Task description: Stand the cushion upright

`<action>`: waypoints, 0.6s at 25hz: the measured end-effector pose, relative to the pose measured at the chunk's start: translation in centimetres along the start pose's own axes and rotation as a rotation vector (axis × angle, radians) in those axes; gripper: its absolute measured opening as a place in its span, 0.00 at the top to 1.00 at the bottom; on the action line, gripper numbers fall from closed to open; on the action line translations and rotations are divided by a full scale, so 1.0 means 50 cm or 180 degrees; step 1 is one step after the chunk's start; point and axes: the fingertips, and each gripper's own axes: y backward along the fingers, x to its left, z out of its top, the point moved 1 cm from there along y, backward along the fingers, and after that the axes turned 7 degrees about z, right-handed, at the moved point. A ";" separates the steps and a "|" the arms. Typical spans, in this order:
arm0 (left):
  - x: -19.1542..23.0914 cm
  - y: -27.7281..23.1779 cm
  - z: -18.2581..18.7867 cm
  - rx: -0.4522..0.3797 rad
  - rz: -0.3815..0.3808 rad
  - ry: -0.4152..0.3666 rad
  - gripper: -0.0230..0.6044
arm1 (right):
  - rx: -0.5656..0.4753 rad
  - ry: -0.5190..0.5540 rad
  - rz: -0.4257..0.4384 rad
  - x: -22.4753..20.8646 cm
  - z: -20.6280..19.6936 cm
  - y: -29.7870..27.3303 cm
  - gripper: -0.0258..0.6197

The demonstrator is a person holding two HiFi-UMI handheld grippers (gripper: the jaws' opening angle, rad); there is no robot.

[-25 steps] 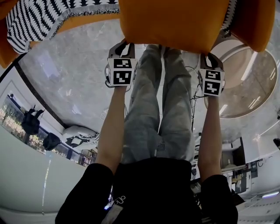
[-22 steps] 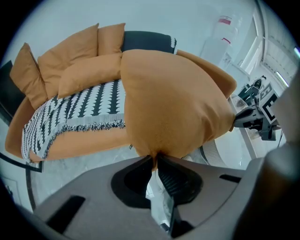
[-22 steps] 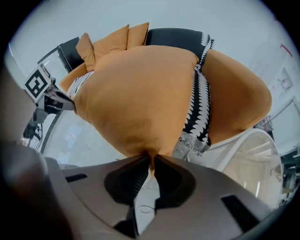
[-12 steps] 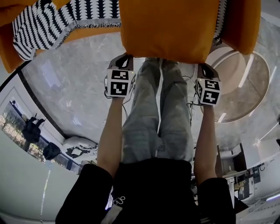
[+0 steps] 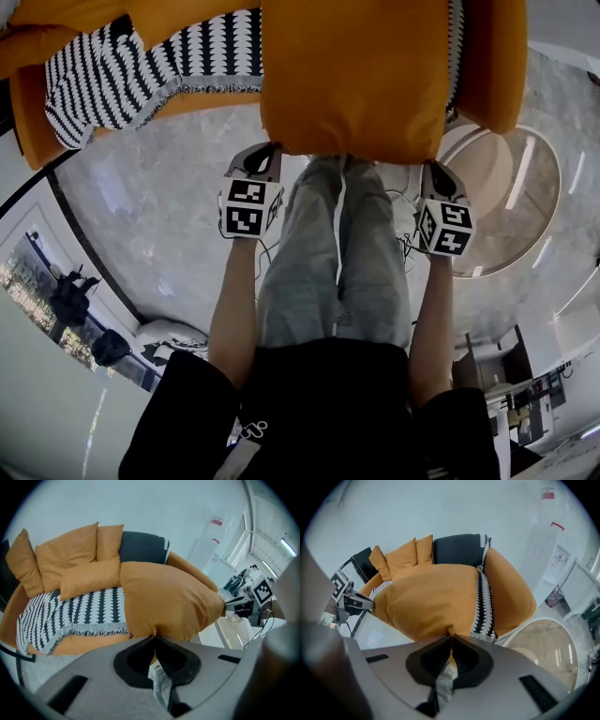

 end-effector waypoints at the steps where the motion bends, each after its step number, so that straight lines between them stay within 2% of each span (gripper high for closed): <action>1: 0.000 0.012 0.011 -0.0023 -0.0007 -0.0009 0.94 | -0.0041 0.0006 -0.0009 0.001 0.011 0.013 0.93; 8: 0.011 0.086 0.109 -0.0236 -0.0073 0.0015 0.94 | -0.0360 0.0064 -0.0103 0.007 0.113 0.092 0.93; 15: 0.053 0.167 0.233 -0.0549 -0.0225 -0.0043 0.94 | -0.0768 0.0076 -0.0184 0.027 0.255 0.168 0.93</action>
